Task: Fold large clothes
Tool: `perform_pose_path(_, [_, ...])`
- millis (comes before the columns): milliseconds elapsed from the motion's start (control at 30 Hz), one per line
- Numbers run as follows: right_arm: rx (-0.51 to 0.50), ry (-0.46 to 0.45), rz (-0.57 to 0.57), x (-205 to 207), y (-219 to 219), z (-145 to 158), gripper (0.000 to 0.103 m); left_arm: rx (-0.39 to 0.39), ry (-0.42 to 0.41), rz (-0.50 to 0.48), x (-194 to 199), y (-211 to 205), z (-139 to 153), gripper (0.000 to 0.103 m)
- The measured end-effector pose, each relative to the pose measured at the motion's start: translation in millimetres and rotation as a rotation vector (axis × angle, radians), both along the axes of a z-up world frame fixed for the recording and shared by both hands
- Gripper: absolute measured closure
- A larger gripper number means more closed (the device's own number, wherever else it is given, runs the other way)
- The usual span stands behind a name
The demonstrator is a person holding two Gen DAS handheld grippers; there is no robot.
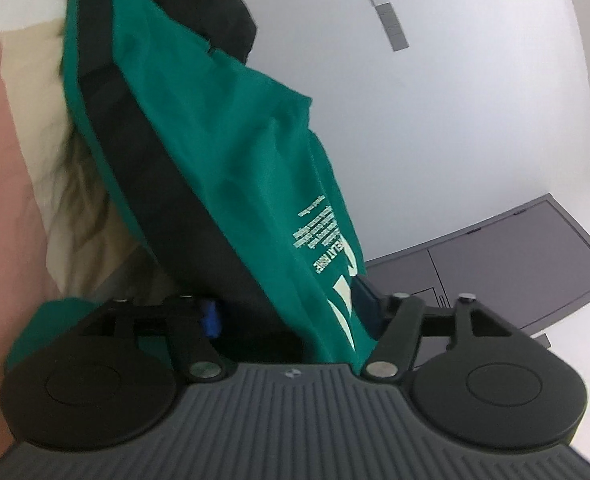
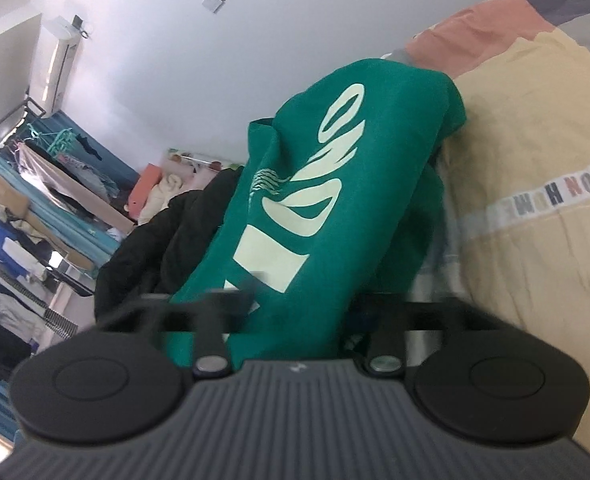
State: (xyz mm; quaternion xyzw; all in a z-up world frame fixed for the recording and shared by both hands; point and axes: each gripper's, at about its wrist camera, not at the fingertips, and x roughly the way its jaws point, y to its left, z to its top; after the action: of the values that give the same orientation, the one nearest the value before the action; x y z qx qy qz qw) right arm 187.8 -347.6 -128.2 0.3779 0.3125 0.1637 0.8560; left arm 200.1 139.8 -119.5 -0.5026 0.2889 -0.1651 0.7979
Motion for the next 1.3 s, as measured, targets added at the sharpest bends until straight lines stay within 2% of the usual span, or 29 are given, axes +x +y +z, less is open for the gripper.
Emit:
perform_pose_path(167, [-0.011,0.044,0.008,-2.7,0.6,-8.0,0.019,-0.002,0.049,-0.027,13.9,-14.2,-16.7,0.028])
perform_pose_path(400, [0.020,0.105,0.061,-1.0,21.5,-22.9,0.019,0.003,0.039,-0.048,33.0,-33.5,-25.5,0.027])
perform_pose_path(533, [0.056,0.134,0.046,3.3,23.3,-31.5,0.019,-0.024,0.038,-0.038,48.8,-34.8,-35.2,0.028])
perform_pose_path(633, [0.067,0.123,0.025,10.4,21.3,-35.8,0.020,-0.040,0.037,-0.035,61.4,-31.9,-43.2,0.029])
perform_pose_path(700, [0.064,0.108,0.009,17.6,20.7,-38.0,0.020,-0.038,0.025,-0.027,68.0,-29.1,-45.5,0.033])
perform_pose_path(767, [0.031,0.085,0.001,29.1,21.9,-40.4,0.020,-0.051,0.026,-0.021,75.5,-27.2,-48.7,0.047])
perform_pose_path(800, [0.014,0.080,-0.004,35.2,22.4,-42.1,0.027,-0.069,0.022,-0.025,79.3,-26.2,-50.1,0.051])
perform_pose_path(867, [0.030,0.092,-0.011,46.4,21.8,-48.4,0.040,-0.055,0.011,-0.028,83.2,-25.4,-49.0,0.077])
perform_pose_path(933, [0.081,0.083,0.006,49.5,20.5,-51.2,0.074,-0.007,-0.021,-0.027,78.9,-24.6,-40.3,0.089])
perform_pose_path(1033, [0.068,-0.052,0.058,35.3,23.7,-30.2,0.094,0.011,-0.125,-0.030,60.8,-21.7,-20.9,0.093])
perform_pose_path(1167, [0.068,-0.249,0.096,4.2,23.2,4.1,0.096,0.034,-0.227,-0.034,30.7,-16.2,5.2,0.094])
perform_pose_path(1300, [0.123,-0.351,0.106,-22.2,13.4,24.9,0.097,0.062,-0.332,-0.055,2.8,-13.1,34.5,0.095])
